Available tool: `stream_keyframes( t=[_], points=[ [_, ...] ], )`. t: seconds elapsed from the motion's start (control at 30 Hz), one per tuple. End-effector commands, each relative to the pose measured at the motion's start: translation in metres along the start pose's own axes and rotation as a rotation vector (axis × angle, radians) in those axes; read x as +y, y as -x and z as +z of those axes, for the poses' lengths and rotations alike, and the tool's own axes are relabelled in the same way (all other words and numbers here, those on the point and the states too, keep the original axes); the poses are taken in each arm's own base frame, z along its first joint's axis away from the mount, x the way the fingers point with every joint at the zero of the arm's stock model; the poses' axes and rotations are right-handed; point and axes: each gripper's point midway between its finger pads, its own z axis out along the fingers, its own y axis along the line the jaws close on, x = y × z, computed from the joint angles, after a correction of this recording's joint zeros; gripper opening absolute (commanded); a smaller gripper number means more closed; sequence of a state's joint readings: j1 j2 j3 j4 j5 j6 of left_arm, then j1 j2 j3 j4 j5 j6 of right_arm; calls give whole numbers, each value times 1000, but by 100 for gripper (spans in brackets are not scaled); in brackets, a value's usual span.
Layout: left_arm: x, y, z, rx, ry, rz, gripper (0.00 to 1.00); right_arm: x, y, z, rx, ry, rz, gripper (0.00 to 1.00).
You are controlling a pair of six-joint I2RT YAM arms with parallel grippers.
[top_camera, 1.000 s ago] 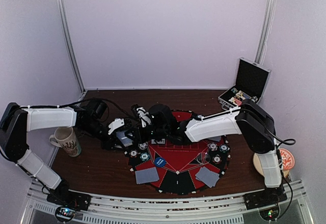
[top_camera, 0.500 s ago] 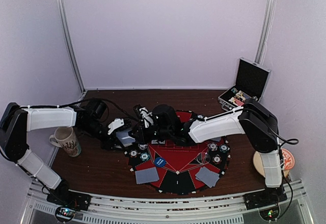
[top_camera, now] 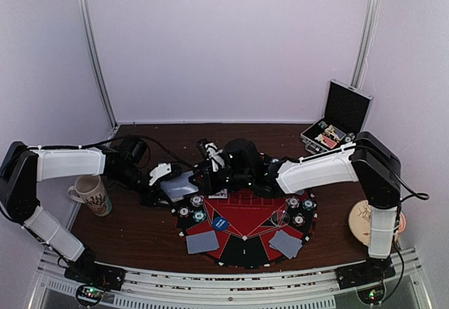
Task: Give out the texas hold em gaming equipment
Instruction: Pick up the poker card from the face-down deck piles, then flop the poker card in the community card area.
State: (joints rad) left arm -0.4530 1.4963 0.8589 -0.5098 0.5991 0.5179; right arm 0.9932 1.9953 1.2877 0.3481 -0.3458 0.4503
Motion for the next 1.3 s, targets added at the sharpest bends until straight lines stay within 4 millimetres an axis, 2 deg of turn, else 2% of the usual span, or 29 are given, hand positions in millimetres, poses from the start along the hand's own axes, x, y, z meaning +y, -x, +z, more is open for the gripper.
stream_keyframes(
  t=[0.0, 0.1, 0.2, 0.3, 0.47, 0.6, 0.7, 0.97, 1.27],
  points=[
    [4, 10, -7, -26, 20, 23, 35, -9, 26, -29, -65, -47, -23, 0],
    [5, 9, -6, -23, 21, 20, 35, -8, 26, -36, -63, -50, -31, 0],
    [5, 9, -6, -21, 25, 18, 35, -17, 28, -46, -67, -123, -62, 0],
    [6, 10, -7, -22, 26, 18, 35, -37, 33, -64, -69, -266, -117, 0],
    [8, 9, -6, -19, 34, 14, 35, -67, 48, -105, -73, -536, -226, 0],
    [7, 10, -7, -20, 37, 13, 35, -88, 47, -129, -10, -715, -339, 0],
    [8, 10, -7, -19, 41, 12, 35, -99, 44, -139, 48, -819, -445, 0],
    [9, 10, -7, -18, 46, 10, 35, -111, 27, -140, 197, -997, -740, 0],
    [9, 9, -7, -18, 47, 11, 35, -125, -12, -110, 370, -1045, -955, 0]
  ],
)
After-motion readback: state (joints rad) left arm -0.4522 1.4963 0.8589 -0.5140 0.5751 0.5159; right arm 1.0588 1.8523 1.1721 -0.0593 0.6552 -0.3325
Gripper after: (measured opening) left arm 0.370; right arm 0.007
